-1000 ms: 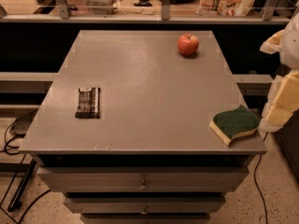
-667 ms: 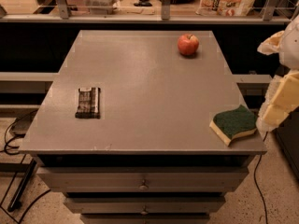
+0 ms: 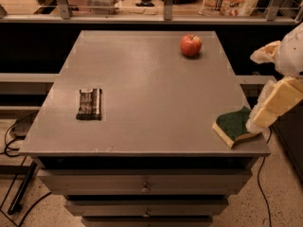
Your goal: Move sponge near apple
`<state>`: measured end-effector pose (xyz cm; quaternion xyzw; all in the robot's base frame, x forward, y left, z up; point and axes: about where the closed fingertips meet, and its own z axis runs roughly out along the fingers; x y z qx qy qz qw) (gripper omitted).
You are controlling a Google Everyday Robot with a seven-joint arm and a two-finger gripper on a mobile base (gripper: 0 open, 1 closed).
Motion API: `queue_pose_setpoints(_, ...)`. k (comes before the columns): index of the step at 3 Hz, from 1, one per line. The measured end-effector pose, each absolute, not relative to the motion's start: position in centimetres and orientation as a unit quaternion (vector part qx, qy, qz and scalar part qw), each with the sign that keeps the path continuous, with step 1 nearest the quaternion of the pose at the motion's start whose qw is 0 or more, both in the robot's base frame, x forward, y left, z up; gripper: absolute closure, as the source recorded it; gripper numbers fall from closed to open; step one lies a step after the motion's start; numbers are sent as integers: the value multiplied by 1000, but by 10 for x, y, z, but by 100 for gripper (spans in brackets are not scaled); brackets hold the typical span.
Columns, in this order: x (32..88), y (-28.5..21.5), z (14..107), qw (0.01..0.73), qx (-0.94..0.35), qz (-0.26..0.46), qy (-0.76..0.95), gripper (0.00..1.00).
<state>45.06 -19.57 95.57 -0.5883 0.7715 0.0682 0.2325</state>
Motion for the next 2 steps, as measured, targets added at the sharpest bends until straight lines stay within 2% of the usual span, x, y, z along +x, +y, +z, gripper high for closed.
queue_pose_setpoints(2, 460, -197, 905, 220, -558, 86, 795, 0)
